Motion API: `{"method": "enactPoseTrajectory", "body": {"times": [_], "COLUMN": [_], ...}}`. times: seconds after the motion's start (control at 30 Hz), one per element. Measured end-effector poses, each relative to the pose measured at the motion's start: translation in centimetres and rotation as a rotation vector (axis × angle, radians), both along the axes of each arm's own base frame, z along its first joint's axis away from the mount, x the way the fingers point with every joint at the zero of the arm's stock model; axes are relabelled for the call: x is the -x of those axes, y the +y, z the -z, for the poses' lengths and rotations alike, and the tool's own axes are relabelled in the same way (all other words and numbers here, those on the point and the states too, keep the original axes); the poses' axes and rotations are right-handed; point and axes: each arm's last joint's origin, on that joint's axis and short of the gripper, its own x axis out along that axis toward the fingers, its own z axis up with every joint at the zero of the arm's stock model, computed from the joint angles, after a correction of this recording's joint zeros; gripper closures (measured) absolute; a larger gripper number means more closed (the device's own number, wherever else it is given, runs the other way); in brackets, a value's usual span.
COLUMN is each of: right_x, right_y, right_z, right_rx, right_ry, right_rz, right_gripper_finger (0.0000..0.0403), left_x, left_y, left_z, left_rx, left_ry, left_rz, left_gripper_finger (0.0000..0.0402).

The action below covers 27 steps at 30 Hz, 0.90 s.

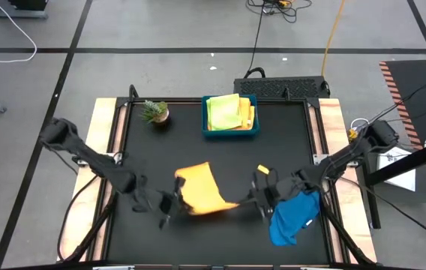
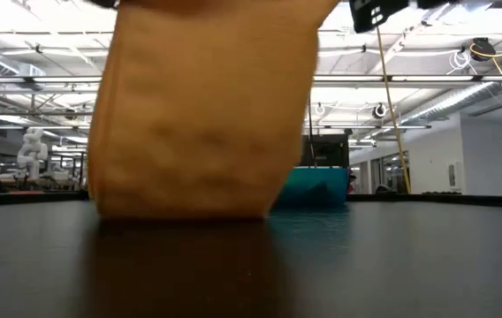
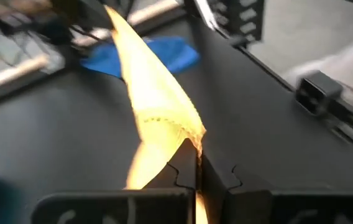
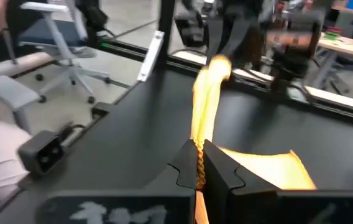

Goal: Fold microfiber towels
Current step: Fold the orange microfiber cloth

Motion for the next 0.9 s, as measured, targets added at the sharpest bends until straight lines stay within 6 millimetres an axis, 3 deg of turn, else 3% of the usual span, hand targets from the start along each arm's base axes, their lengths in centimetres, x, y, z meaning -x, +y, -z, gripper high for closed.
{"method": "enactPoseTrajectory", "body": {"times": [0.17, 0.4, 0.63, 0.9], "right_x": [-0.7, -2.0, -3.4, -4.9], "right_y": [1.5, 2.0, -0.3, -4.5], "right_z": [1.7, 4.2, 4.2, 4.4], "right_rx": [-0.028, -0.058, -0.058, -0.033], "right_ry": [0.007, 0.027, -0.004, 0.005], "right_rz": [-0.049, -0.085, -0.001, 0.122], "right_gripper_finger": [0.0403, 0.0403, 0.0403, 0.0403], "left_x": [-0.6, 0.3, 1.6, 2.3], "left_y": [-2.5, -4.1, -4.9, -2.9], "left_z": [2.8, 2.6, 3.2, 5.0], "left_rx": [0.037, 0.134, 0.107, 0.016], "left_ry": [0.05, 0.053, 0.096, 0.22], "left_rz": [0.024, 0.045, -0.053, -0.315], "left_gripper_finger": [0.0387, 0.0391, 0.0396, 0.0395]}}
